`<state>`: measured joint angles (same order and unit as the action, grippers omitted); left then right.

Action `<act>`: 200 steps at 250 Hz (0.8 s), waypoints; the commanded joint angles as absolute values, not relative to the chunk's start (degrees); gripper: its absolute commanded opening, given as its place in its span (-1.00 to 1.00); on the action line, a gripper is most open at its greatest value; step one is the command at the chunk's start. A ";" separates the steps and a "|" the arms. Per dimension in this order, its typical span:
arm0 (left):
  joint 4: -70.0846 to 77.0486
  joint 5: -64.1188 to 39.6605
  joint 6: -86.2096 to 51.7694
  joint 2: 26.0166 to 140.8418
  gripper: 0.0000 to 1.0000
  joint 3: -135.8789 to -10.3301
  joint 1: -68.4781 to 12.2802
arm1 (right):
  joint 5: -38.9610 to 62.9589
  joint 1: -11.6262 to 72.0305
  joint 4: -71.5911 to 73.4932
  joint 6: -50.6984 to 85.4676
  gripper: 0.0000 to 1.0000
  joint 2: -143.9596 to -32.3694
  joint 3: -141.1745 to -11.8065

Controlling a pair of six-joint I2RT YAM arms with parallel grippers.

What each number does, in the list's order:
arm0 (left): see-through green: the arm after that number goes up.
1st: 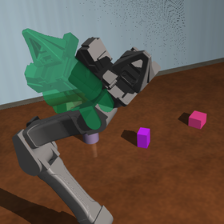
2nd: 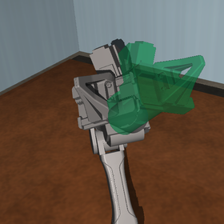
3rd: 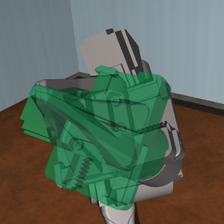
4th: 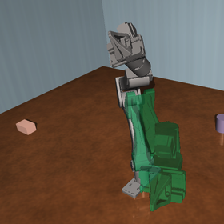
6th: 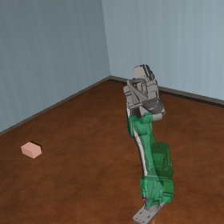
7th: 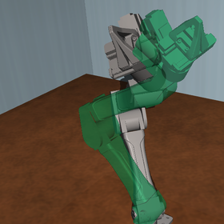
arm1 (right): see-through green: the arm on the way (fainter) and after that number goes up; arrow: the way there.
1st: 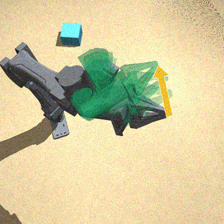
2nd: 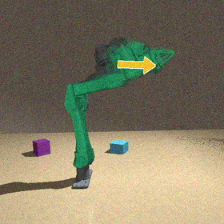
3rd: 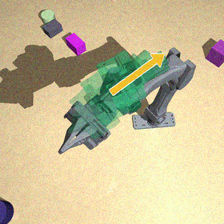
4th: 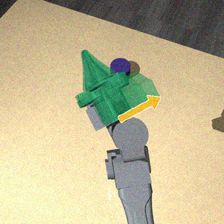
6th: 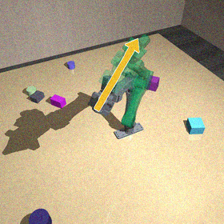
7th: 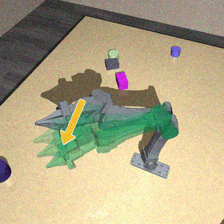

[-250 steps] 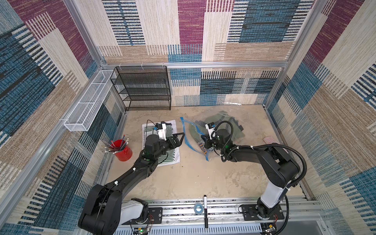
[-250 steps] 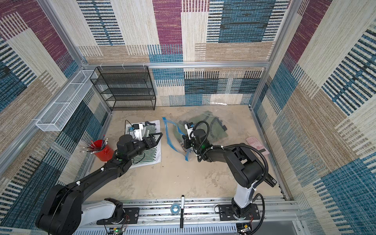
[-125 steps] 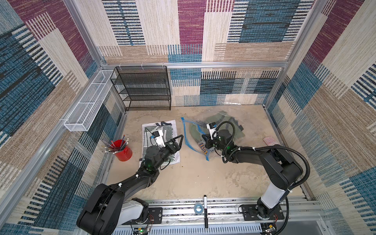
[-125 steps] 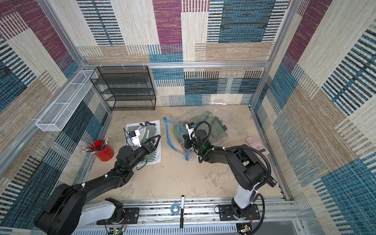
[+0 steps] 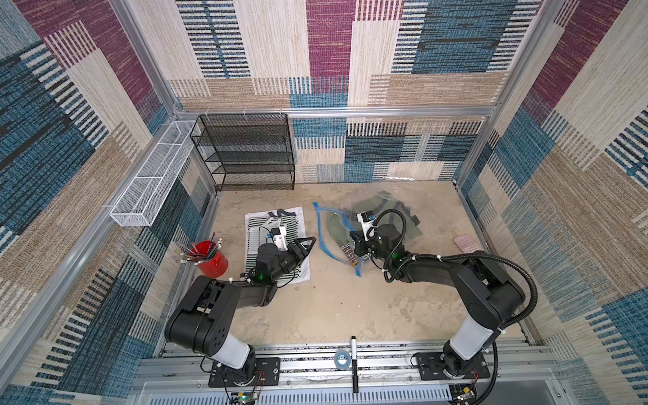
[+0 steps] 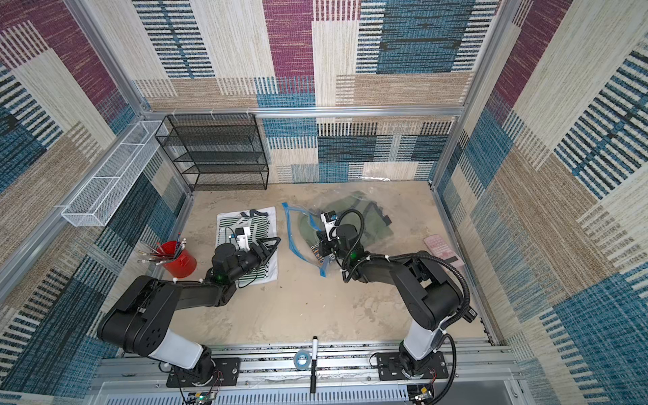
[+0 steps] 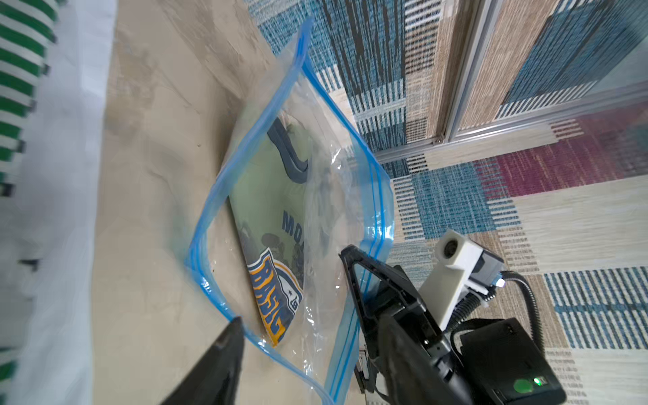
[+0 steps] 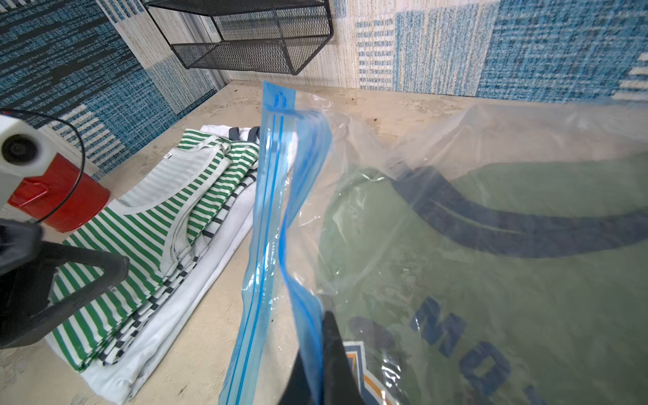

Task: Take the tank top out of the vacuum bag
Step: Take out the tank top from the vacuum bag.

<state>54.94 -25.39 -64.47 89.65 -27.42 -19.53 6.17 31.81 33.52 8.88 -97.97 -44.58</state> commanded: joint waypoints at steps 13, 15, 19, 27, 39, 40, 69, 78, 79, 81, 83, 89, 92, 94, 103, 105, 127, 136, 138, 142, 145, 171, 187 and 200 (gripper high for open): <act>46.09 -25.58 -58.53 89.94 0.04 -31.40 -24.73 | 3.93 32.46 36.45 7.56 -1.00 -96.93 -44.04; 45.47 -25.34 -58.36 89.81 0.02 -31.69 -25.01 | 3.88 32.50 36.47 7.49 -1.00 -96.87 -44.06; 43.84 -24.97 -57.76 89.60 -0.01 -32.41 -25.38 | 3.95 32.60 36.54 7.47 -1.00 -96.92 -44.00; 39.41 -24.29 -55.98 89.18 -0.05 -34.37 -26.17 | 3.85 32.86 36.78 7.23 -1.00 -96.92 -43.95; 30.70 -22.45 -52.82 89.11 -0.11 -38.02 -27.26 | 3.55 33.09 36.82 6.99 -1.00 -97.08 -43.85; 30.03 -22.30 -52.56 89.12 -0.11 -38.30 -27.34 | 3.53 33.11 36.87 6.92 -1.00 -97.06 -43.81; 19.36 -16.23 -49.58 89.64 -0.14 -44.68 -29.49 | 2.47 33.57 37.22 6.48 -1.00 -96.62 -43.35; 18.58 -14.78 -50.41 89.73 -0.15 -45.65 -29.62 | 2.32 33.57 37.29 6.48 -1.00 -96.41 -43.18; 18.60 -14.69 -50.52 89.78 -0.15 -45.72 -29.62 | 2.30 33.62 37.37 6.49 -1.00 -96.37 -43.17; 18.58 -14.50 -50.71 89.86 -0.15 -45.93 -29.62 | 2.21 33.54 37.38 6.46 -1.00 -96.29 -43.08; 18.62 -14.33 -50.89 89.94 -0.15 -46.13 -29.62 | 2.18 33.56 37.40 6.45 -1.00 -96.25 -43.07; 18.24 -14.05 -51.58 90.22 -0.15 -46.88 -29.62 | 2.17 33.57 37.52 6.44 -1.00 -96.08 -42.91; 17.88 -13.92 -51.92 90.38 -0.15 -47.38 -29.62 | 2.21 33.55 37.70 6.46 -1.00 -95.99 -42.81; 17.57 -13.78 -52.05 90.53 -0.15 -47.66 -29.62 | 2.22 33.50 37.70 6.43 -1.00 -95.89 -42.74; 16.72 -13.60 -52.57 91.28 -0.15 -49.13 -29.62 | 2.20 33.56 37.84 6.60 -1.00 -95.80 -42.63; 16.73 -13.73 -52.63 91.48 -0.15 -49.39 -29.69 | 2.20 33.57 37.81 6.66 -1.00 -95.80 -42.63; 17.83 -15.35 -55.62 94.02 -0.19 -51.13 -30.23 | 2.50 33.57 37.92 7.06 -1.00 -95.80 -42.64; 19.57 -15.25 -56.66 94.70 -0.21 -50.66 -30.86 | 2.75 33.57 37.84 7.23 -1.00 -95.89 -42.80; 19.99 -15.11 -56.86 94.80 -0.22 -50.52 -31.03 | 2.93 33.57 37.87 7.34 -1.00 -95.85 -42.82; 20.92 -14.78 -57.34 95.04 -0.22 -50.23 -31.39 | 3.19 33.57 37.67 7.53 -1.00 -95.82 -42.89; 21.63 -14.58 -57.76 95.21 -0.22 -50.08 -31.64 | 3.35 33.57 37.57 7.63 -1.00 -95.80 -42.97; 24.55 -14.02 -58.97 96.94 -0.23 -50.91 -33.19 | 4.82 33.57 37.28 8.42 -1.00 -94.48 -43.00; 24.60 -13.22 -59.21 98.80 -0.24 -52.38 -34.54 | 4.71 33.58 37.82 8.36 -1.00 -93.11 -42.22; 24.61 -12.77 -59.34 100.88 -0.26 -53.85 -35.55 | 3.89 33.57 38.18 8.03 -1.00 -92.40 -41.63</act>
<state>21.47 -14.81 -57.36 97.78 -51.22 -33.76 3.53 33.47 34.81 7.64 -94.30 -42.54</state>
